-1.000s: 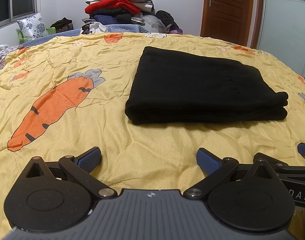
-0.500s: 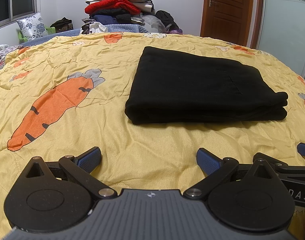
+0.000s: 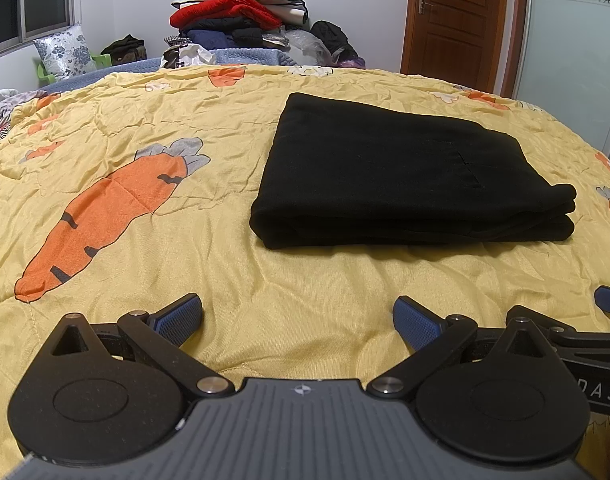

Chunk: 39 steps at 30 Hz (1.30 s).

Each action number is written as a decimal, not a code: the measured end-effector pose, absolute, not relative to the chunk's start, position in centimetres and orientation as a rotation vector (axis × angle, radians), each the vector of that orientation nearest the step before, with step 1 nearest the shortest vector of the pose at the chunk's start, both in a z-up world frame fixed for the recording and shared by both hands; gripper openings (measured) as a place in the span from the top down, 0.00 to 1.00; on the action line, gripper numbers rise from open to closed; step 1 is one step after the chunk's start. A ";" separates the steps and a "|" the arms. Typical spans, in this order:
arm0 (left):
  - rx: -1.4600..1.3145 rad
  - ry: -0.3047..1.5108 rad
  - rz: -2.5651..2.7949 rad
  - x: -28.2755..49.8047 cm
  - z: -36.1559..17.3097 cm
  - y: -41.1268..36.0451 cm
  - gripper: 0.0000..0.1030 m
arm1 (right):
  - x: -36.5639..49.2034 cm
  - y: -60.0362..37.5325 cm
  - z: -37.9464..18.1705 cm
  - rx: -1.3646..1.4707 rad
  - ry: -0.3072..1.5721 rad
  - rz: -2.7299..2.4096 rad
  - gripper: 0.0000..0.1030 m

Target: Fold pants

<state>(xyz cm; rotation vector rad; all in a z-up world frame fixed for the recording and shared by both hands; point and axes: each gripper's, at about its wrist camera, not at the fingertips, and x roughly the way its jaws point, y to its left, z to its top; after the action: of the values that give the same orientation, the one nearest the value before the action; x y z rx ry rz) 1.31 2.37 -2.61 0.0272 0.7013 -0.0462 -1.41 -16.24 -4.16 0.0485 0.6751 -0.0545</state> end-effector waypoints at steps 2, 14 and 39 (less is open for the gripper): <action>0.027 0.701 -0.046 1.3 -2.6 2.3 0.00 | -1.4 -16.3 -4.2 0.049 0.675 -0.055 0.00; 0.027 0.701 -0.046 1.3 -2.6 2.4 0.00 | -1.4 -16.3 -4.2 0.049 0.675 -0.054 0.00; 0.010 0.696 -0.045 1.2 -2.5 2.5 0.00 | -1.4 -16.3 -4.2 0.049 0.675 -0.055 0.00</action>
<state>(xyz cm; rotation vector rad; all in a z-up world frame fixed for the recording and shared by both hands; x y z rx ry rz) 1.20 2.46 -2.51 0.0100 0.6957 -0.0449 -1.40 -16.27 -4.17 0.0485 0.6751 -0.0545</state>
